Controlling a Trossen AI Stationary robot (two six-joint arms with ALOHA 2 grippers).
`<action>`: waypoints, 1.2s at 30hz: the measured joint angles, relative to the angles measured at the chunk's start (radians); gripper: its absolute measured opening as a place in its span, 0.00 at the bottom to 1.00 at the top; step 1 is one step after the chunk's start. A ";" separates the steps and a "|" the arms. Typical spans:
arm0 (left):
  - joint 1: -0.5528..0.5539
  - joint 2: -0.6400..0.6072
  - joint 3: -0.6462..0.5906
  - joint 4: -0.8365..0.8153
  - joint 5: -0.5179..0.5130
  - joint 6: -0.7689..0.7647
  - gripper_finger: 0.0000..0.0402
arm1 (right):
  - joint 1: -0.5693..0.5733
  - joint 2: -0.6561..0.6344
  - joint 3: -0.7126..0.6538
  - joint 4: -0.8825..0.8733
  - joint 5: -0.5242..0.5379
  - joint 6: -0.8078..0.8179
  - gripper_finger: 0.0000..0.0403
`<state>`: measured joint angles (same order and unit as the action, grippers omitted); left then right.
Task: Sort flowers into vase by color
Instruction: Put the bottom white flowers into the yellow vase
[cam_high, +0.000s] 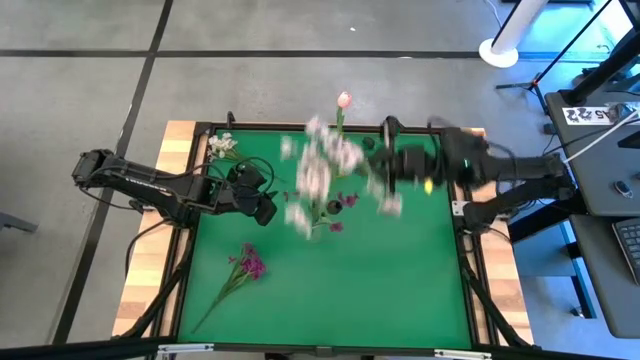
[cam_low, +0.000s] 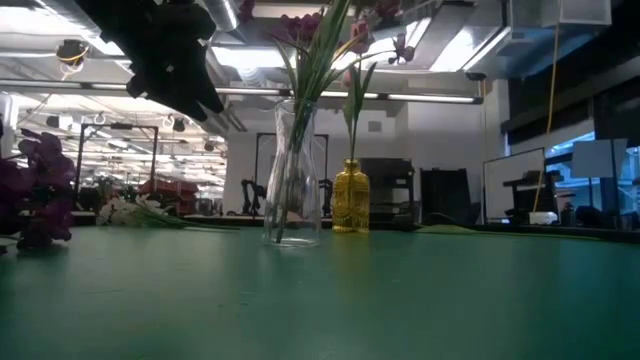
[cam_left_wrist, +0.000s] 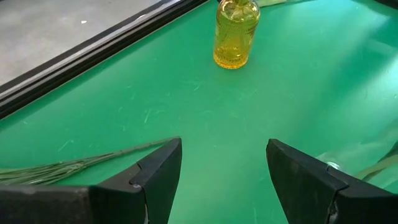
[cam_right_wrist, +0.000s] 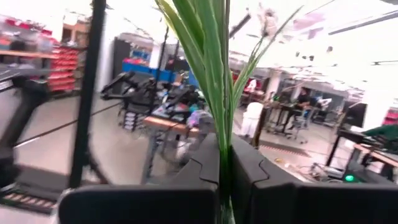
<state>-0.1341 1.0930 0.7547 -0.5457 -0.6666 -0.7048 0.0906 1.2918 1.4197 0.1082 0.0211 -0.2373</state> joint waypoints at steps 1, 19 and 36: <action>0.000 0.000 0.000 0.000 0.000 0.001 0.57 | -0.052 -0.001 0.000 0.001 -0.053 0.018 0.02; 0.000 0.000 0.000 0.001 -0.026 0.028 0.57 | -0.695 0.002 -0.457 0.696 -0.580 0.407 0.02; 0.000 0.000 0.000 0.146 -0.091 0.184 0.57 | -0.772 0.181 -0.666 1.146 -0.537 0.444 0.02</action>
<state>-0.1337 1.0931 0.7547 -0.3995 -0.7573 -0.5210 -0.6815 1.4731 0.7536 1.2542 -0.5159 0.2068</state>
